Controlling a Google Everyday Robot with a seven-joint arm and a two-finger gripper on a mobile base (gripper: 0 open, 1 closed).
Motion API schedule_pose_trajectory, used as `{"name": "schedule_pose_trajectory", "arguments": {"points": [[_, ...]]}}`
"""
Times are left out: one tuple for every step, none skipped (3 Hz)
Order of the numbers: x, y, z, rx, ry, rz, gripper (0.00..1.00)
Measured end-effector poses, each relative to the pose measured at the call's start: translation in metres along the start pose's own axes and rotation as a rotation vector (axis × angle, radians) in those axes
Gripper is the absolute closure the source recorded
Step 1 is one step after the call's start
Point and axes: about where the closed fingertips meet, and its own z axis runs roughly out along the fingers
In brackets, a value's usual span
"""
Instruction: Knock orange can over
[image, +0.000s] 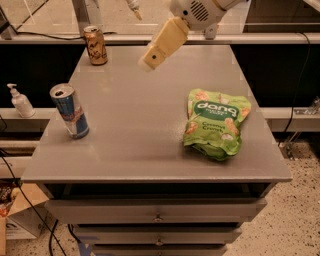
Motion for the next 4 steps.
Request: {"name": "schedule_pose_trajectory", "arguments": {"points": [[-0.011,-0.024,0.03,-0.021,-0.012,0.068,0.0],[-0.016,-0.045,0.057,-0.025,-0.013,0.143,0.0],[-0.017,-0.044,0.059,-0.028,-0.014,0.147,0.0],[-0.013,-0.044,0.062,-0.011,-0.001,0.181,0.0]]}}
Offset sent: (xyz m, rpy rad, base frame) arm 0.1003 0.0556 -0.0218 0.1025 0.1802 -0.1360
